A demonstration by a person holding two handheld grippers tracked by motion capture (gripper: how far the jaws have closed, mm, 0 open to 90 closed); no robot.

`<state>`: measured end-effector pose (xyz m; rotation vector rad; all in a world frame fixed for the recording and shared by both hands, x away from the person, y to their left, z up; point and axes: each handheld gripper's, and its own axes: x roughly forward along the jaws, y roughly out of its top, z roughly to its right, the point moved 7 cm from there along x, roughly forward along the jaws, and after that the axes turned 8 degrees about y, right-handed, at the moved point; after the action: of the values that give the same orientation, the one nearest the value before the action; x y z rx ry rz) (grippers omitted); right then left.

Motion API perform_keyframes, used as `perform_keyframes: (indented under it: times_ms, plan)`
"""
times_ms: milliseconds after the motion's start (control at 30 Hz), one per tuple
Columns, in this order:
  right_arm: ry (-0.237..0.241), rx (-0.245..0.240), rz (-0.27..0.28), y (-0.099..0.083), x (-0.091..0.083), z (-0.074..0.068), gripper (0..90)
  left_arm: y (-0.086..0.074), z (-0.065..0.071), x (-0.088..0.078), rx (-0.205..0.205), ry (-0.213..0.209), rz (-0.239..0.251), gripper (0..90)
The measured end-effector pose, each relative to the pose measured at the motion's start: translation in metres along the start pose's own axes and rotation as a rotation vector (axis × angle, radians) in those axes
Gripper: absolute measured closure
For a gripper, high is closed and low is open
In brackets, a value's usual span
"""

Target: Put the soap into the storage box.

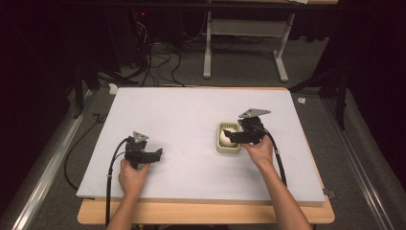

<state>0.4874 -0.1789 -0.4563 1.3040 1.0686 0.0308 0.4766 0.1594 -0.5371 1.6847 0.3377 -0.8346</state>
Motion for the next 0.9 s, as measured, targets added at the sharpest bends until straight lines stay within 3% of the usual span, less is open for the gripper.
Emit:
perform_keyframes:
  times_ms: [900]
  plan:
    - [-0.007,0.013,0.059,0.003,-0.027,0.005,27.0,0.0,0.0,0.0,0.0,0.0,-0.001,14.6]
